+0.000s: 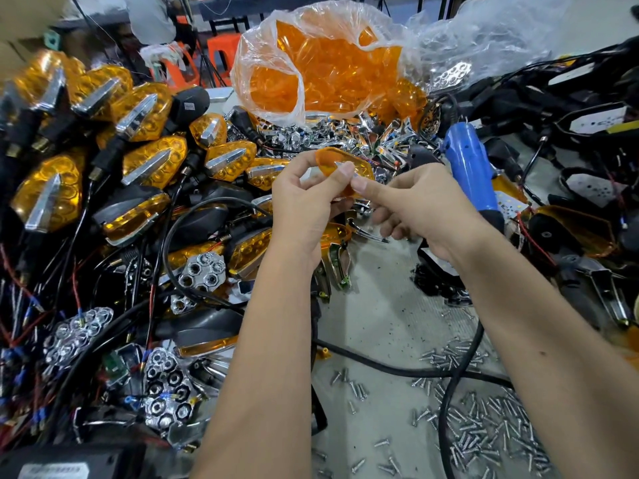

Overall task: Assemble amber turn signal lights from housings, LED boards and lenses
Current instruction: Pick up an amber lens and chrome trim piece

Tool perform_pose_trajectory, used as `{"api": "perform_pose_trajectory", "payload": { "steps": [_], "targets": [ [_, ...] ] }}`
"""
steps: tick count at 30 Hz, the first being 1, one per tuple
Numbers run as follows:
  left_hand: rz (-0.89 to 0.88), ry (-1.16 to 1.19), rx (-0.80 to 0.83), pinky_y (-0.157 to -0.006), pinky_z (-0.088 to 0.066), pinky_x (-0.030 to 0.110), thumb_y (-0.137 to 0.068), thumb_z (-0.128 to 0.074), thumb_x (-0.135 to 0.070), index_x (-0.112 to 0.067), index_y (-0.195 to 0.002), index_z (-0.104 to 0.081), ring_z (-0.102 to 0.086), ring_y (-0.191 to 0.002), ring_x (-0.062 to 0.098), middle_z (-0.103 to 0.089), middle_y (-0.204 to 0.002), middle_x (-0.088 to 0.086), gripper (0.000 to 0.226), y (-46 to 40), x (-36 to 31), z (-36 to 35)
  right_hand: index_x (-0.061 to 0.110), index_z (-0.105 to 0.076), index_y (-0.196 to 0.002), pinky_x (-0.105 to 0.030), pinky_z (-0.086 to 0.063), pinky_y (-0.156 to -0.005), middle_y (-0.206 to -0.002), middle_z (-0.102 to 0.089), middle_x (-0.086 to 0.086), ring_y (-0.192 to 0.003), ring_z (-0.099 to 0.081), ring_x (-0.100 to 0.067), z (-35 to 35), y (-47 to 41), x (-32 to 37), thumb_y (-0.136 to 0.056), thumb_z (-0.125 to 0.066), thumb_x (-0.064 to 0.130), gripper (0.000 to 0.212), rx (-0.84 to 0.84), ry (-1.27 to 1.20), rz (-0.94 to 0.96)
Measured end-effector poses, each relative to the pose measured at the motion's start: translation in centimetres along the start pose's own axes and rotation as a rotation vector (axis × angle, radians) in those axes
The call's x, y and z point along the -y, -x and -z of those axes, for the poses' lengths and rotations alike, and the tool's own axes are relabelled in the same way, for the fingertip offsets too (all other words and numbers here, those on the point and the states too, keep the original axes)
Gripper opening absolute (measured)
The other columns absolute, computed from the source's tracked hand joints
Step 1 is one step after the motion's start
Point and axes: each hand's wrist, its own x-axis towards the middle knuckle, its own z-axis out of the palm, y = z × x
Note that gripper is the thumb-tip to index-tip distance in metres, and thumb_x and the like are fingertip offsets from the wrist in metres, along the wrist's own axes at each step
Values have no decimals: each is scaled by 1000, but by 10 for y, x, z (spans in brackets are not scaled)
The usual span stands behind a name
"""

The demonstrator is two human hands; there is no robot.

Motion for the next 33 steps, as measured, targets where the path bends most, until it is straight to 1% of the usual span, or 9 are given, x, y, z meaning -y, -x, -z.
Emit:
{"api": "perform_pose_trajectory", "payload": {
  "steps": [3,7,12,16,19,24,27,30,33],
  "targets": [
    [9,73,40,-71,-59,30,-96,-71,-8,-15,-100,-63,-72,-80,17,-73,-84,4,12,-1,-2,2,10,-75,-104,-25,-50,-47,-86,-77,-16,-61,-68,-17,-1,-1,0,-82,-88,34,34,10,-55,146],
    [-24,173,134,-72,-58,30,-99,-64,-5,-17,-102,-61,-70,-78,15,-73,-87,2,13,0,-6,4,18,-78,-98,-32,-56,-56,-94,-75,-19,-77,-69,-25,1,0,1,-80,-89,21,22,16,-86,356],
    [-95,210,182,-85,-50,39,-100,-62,-5,-20,-105,-59,-63,-88,19,-70,-92,2,16,0,-8,4,10,-77,-103,-34,-59,-68,-95,-76,-9,-80,-69,-22,-1,-1,3,-82,-87,17,24,-3,-115,482],
    [-116,185,121,-74,-42,34,-99,-62,-3,-20,-100,-57,-51,-82,20,-66,-83,0,18,1,-6,2,16,-80,-108,-43,-63,-88,-100,-79,-9,-95,-73,-34,-5,1,4,-83,-86,14,26,-22,-100,513],
    [-136,171,106,-74,-45,30,-99,-63,-3,-19,-99,-57,-54,-81,20,-66,-82,0,18,2,-7,1,29,-81,-103,-33,-63,-83,-96,-80,-2,-87,-73,-17,-6,4,7,-84,-85,10,28,13,-151,544],
    [-170,162,80,-74,-50,26,-98,-65,-3,-17,-100,-57,-63,-78,15,-70,-81,-2,16,2,-7,-1,21,-79,-107,-39,-62,-89,-103,-79,-15,-92,-70,-20,-6,4,7,-85,-83,10,25,29,-189,520],
    [-173,163,63,-76,-50,28,-98,-66,-4,-16,-99,-57,-64,-81,18,-71,-84,2,15,2,-6,-2,26,-80,-103,-36,-62,-87,-101,-80,-7,-91,-72,-17,-8,6,8,-87,-81,9,24,58,-211,517],
    [-177,179,52,-77,-51,31,-97,-67,-4,-14,-100,-56,-64,-82,21,-70,-86,8,15,2,-6,-3,18,-78,-106,-26,-60,-80,-97,-81,-1,-88,-74,-12,-9,5,6,-89,-77,4,22,73,-274,470],
    [-186,182,41,-79,-52,34,-96,-67,-2,-12,-99,-55,-66,-78,20,-70,-82,5,16,2,-5,-4,10,-78,-104,-21,-55,-73,-83,-78,2,-73,-67,-7,-11,5,5,-91,-75,3,15,89,-348,378]
  ]
}}
